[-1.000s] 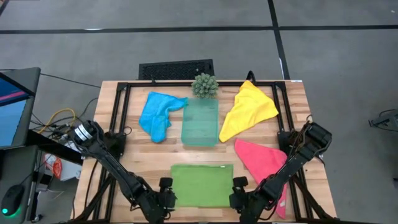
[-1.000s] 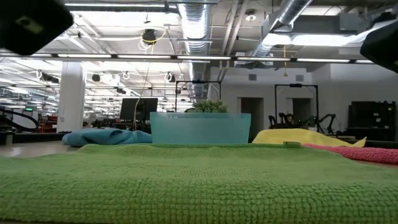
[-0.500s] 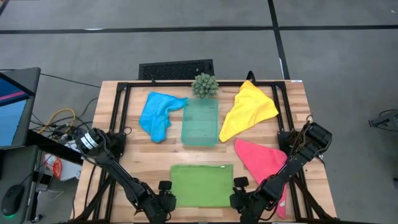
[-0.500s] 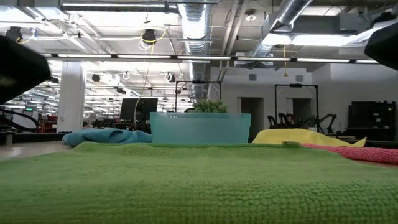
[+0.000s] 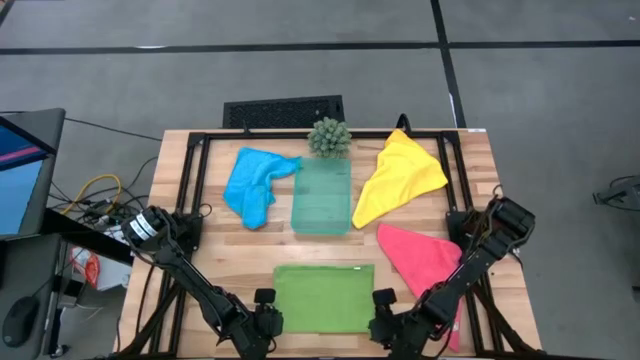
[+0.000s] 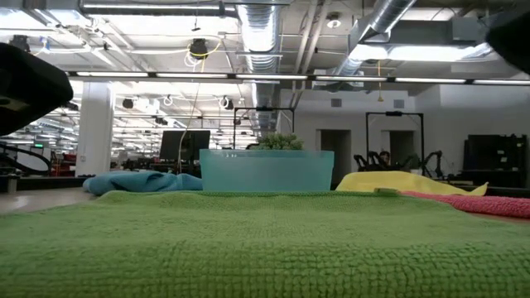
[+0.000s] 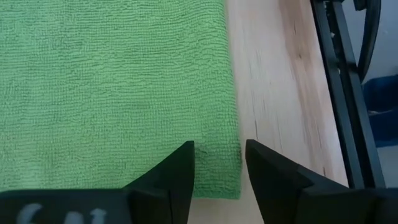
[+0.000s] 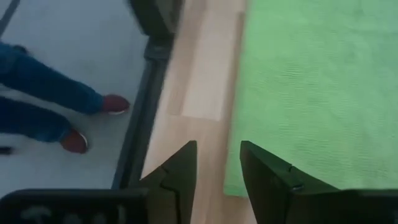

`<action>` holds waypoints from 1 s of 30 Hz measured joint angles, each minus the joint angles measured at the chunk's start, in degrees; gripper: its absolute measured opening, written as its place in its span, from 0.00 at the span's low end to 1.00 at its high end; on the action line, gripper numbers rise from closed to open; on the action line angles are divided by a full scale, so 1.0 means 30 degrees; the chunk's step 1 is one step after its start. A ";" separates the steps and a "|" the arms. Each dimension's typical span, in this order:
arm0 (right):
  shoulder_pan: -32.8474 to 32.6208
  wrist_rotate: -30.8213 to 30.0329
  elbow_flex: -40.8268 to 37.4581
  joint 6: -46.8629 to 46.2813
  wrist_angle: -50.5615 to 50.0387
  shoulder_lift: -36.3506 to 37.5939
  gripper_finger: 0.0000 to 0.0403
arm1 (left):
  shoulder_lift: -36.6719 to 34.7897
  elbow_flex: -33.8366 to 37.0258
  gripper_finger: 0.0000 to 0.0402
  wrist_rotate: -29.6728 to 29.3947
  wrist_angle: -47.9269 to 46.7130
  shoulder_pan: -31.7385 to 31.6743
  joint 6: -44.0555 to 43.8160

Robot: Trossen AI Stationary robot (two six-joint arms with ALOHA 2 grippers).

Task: Fold microfiber towels
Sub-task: Fold the green micro fiber cloth

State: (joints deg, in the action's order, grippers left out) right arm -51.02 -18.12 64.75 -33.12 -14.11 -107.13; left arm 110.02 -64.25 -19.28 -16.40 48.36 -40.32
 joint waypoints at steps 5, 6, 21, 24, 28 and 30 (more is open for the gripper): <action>-0.0122 0.0046 -0.0012 0.0049 -0.0342 -0.0789 0.41 | 0.0000 0.0000 0.34 -0.0360 -0.0043 -0.0027 0.0009; -0.0128 0.0097 -0.0015 0.0046 -0.0170 -0.1113 0.41 | 0.0000 0.0000 0.34 -0.0364 -0.0052 -0.0044 0.0015; -0.0081 0.0294 0.0036 -0.2539 -0.0184 -0.2106 0.38 | 0.0300 0.0007 0.32 -0.0646 -0.0434 -0.0044 0.0991; -0.0081 0.0286 0.0036 -0.2805 -0.0210 -0.2106 0.37 | 0.0430 0.0000 0.29 -0.0221 -0.0272 -0.0051 0.0950; -0.0073 0.0272 0.0036 -0.2822 -0.0226 -0.2106 0.35 | -0.0211 -0.0006 0.28 0.0576 -0.1005 -0.0080 0.1004; -0.0073 0.0267 0.0036 -0.2822 -0.0241 -0.2106 0.34 | -0.0855 -0.0266 0.28 0.0578 -0.2277 -0.0106 0.0998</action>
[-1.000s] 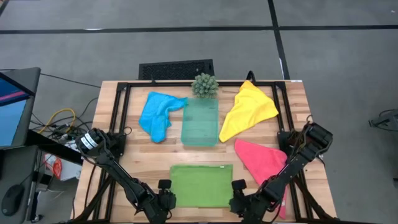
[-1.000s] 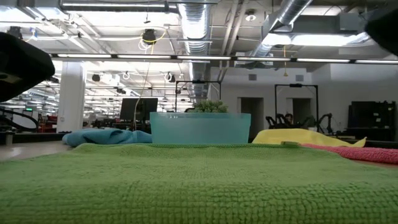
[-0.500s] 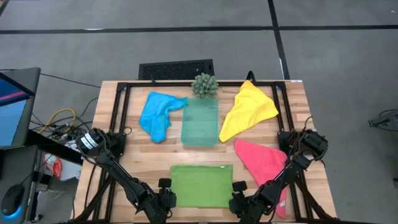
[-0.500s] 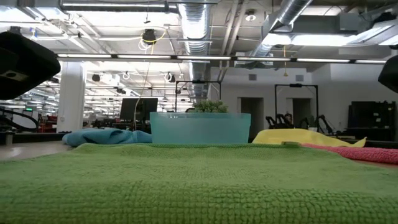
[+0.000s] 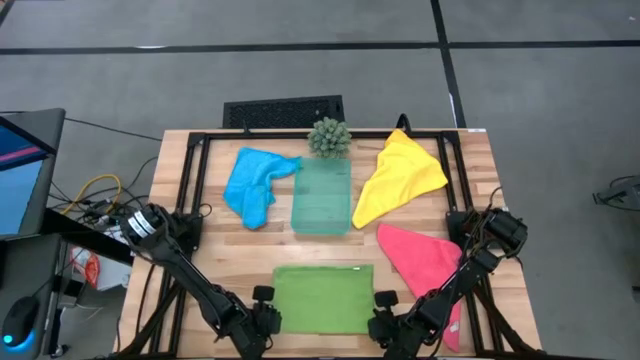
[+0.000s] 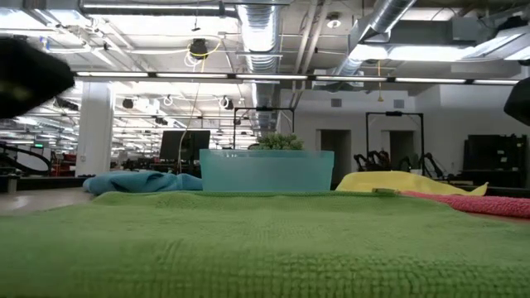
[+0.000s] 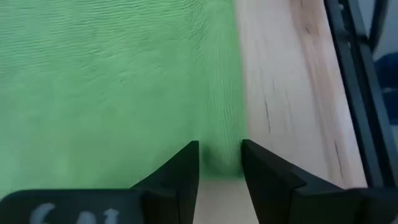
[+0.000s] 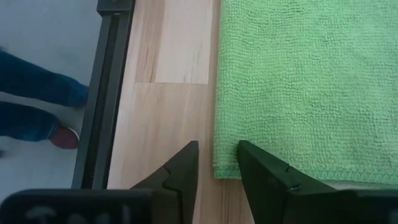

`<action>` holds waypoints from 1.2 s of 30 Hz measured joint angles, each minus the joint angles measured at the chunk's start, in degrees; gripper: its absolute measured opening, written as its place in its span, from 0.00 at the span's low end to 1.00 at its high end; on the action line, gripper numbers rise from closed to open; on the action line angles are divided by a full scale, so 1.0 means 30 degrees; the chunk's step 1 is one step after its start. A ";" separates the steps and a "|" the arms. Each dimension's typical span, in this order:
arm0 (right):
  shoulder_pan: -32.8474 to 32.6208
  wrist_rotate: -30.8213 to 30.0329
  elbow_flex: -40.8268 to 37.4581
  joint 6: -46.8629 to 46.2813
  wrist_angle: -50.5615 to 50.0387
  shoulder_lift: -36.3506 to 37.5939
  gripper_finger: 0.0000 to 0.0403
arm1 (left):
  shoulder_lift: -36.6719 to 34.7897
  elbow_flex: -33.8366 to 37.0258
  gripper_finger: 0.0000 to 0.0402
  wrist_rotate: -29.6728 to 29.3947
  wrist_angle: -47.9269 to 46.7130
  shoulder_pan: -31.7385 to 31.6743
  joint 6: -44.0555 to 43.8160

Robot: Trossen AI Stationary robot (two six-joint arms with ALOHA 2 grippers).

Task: Fold microfiber towels
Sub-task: Fold the green micro fiber cloth

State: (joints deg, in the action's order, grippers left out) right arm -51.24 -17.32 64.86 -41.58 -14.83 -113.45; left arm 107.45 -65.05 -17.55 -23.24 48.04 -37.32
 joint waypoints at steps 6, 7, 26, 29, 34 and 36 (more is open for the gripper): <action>0.0000 -0.0257 -0.0015 -0.0015 -0.0001 -0.0007 0.33 | -0.1668 -0.0455 0.28 -0.0650 -0.1558 -0.0039 -0.0505; 0.0000 -0.0257 -0.0015 -0.0015 -0.0001 -0.0012 0.33 | -0.1833 -0.0469 0.28 -0.0887 -0.1292 0.0040 -0.0689; 0.0000 -0.0264 -0.0029 -0.0007 -0.0066 -0.0025 0.33 | 0.0469 -0.0499 0.28 -0.2261 0.0753 0.0754 -0.1316; 0.0000 -0.0267 -0.0029 -0.0003 -0.0085 -0.0029 0.33 | 0.0469 -0.0483 0.28 -0.2613 0.0684 0.0763 -0.1312; 0.0117 -0.0215 -0.0029 0.0000 -0.0103 -0.0029 0.33 | 0.0469 0.0102 0.28 -0.2873 0.0419 0.0659 -0.1746; 0.0124 -0.0213 -0.0029 0.0000 -0.0110 -0.0029 0.33 | 0.0469 0.0249 0.28 -0.2899 0.0420 0.0622 -0.1967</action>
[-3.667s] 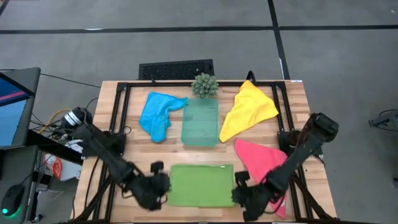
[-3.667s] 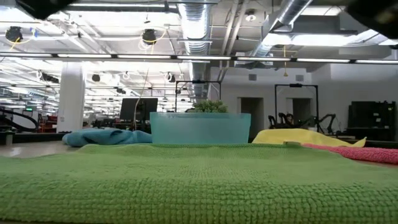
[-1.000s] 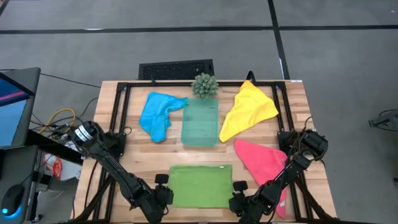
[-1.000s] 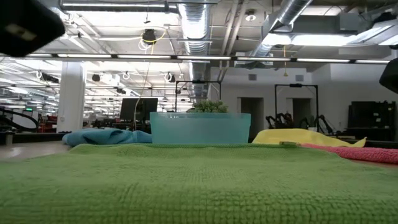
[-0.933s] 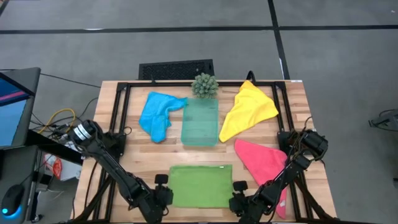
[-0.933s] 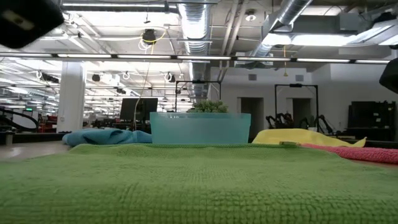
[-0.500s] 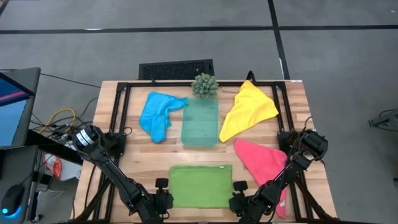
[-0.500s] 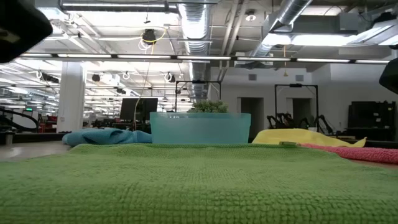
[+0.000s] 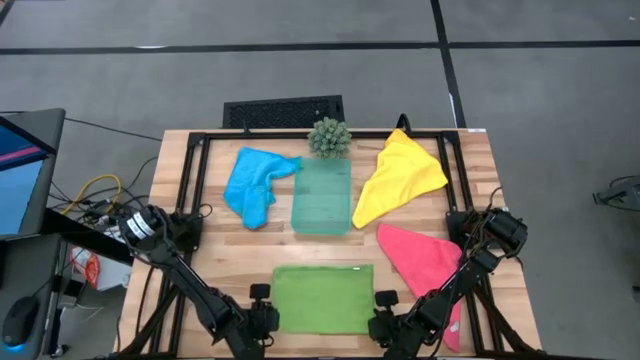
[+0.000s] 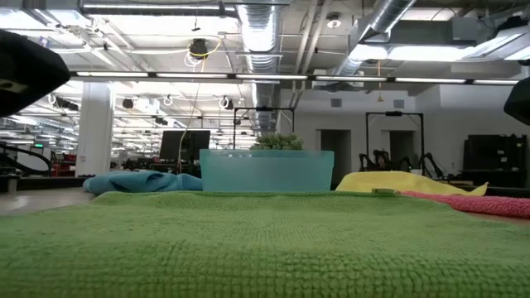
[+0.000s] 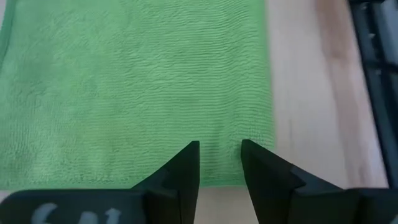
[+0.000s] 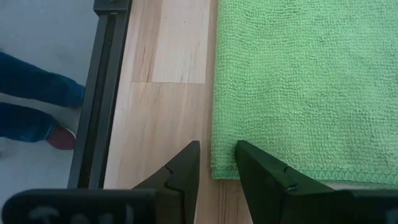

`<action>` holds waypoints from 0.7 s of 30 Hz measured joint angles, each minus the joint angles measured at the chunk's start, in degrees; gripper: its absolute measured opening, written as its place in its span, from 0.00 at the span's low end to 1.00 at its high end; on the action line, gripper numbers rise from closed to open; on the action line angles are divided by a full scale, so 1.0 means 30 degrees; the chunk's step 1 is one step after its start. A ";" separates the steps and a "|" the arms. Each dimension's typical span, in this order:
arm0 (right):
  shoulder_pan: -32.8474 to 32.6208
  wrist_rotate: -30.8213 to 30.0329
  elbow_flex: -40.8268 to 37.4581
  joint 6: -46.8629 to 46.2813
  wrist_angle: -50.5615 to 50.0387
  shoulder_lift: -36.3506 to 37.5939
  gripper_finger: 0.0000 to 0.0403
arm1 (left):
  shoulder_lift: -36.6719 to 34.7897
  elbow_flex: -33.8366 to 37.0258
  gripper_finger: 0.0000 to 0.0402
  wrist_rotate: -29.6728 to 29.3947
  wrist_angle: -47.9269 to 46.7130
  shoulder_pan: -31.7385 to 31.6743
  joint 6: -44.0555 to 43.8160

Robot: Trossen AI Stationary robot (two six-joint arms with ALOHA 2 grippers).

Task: Fold microfiber towels
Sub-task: Fold the green micro fiber cloth

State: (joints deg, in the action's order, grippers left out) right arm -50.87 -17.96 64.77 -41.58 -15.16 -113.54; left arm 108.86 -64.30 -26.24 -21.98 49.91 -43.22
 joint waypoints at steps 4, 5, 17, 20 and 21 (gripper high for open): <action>0.0000 -0.0007 0.0000 0.0000 -0.0003 0.0000 0.33 | 0.0000 0.0017 0.28 -0.0149 0.0127 0.0001 0.0196; 0.0000 -0.0007 0.0000 0.0000 -0.0007 0.0000 0.33 | 0.0000 0.0017 0.28 -0.0269 0.0167 0.0008 0.0277; 0.0000 -0.0044 0.0000 -0.0273 -0.0026 0.0000 0.33 | -0.0012 -0.0360 0.29 0.1475 -0.0501 -0.0179 0.1462; 0.0000 -0.0099 -0.0007 -0.0649 -0.0058 0.0000 0.33 | -0.0511 -0.1530 0.29 0.1736 -0.2333 -0.0320 0.1320; 0.0000 -0.0115 -0.0007 -0.0656 -0.0058 0.0000 0.33 | -0.0694 -0.1982 0.29 0.1223 -0.2871 -0.0320 0.1172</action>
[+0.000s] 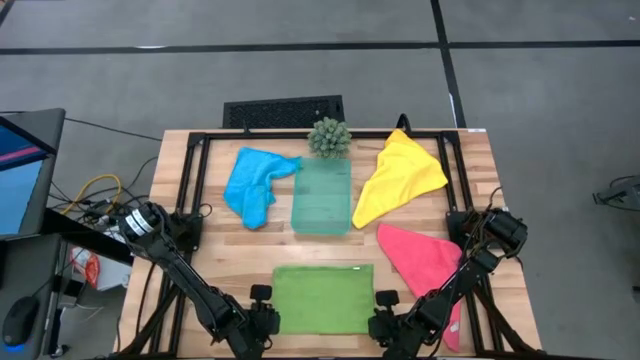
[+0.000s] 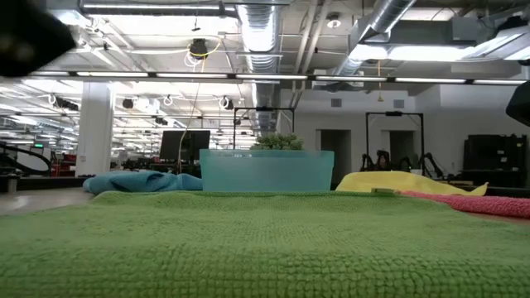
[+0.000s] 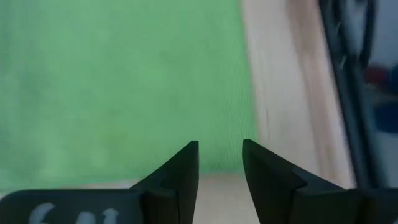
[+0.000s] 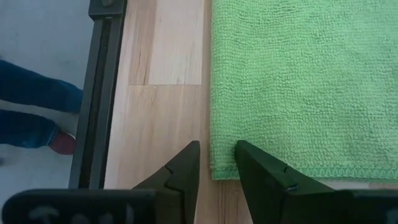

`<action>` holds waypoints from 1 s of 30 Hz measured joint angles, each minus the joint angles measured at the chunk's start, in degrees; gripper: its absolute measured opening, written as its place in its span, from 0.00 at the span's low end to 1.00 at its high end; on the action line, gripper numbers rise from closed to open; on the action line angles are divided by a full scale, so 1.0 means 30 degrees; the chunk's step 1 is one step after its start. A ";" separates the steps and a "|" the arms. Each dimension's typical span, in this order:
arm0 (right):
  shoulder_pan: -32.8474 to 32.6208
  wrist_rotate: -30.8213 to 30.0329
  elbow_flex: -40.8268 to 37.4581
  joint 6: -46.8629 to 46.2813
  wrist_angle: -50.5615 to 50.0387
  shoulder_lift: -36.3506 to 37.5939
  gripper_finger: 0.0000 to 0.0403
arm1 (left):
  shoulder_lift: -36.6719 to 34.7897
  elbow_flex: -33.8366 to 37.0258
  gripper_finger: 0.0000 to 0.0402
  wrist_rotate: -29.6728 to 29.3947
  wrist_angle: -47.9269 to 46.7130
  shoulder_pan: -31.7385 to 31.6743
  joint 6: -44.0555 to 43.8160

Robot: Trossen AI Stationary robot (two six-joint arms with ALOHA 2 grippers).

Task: Fold microfiber towels
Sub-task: Fold the green micro fiber cloth

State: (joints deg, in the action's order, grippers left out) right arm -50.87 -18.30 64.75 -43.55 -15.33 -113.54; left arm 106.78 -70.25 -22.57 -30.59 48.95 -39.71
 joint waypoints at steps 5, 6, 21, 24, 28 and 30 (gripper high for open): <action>0.0000 -0.0144 0.0000 -0.0007 -0.0031 -0.0007 0.33 | -0.0384 -0.0936 0.29 -0.2728 0.0045 0.0556 -0.1118; 0.0000 -0.0154 0.0000 -0.0015 -0.0035 -0.0007 0.33 | -0.0337 -0.0926 0.29 -0.2700 0.0435 0.0725 -0.1226; -0.0015 -0.0030 0.0000 0.0116 -0.0080 -0.0007 0.33 | 0.2872 -0.0856 0.19 -0.1728 0.1616 0.0984 -0.2028; -0.0015 -0.0020 0.0000 0.0155 -0.0087 -0.0007 0.33 | 0.2944 -0.0849 0.18 -0.1454 0.1558 0.1057 -0.2012; -0.0014 -0.0006 0.0000 0.0153 -0.0097 -0.0007 0.33 | 0.3153 -0.0864 0.18 -0.0853 0.1720 0.1071 -0.1626; -0.0015 0.0006 0.0000 0.0160 -0.0102 -0.0007 0.33 | 0.3178 -0.0871 0.18 -0.0682 0.1739 0.1071 -0.1120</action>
State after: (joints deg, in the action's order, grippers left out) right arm -50.92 -18.28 64.75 -43.07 -15.64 -113.56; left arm 116.31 -72.86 -24.62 -25.37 52.16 -43.07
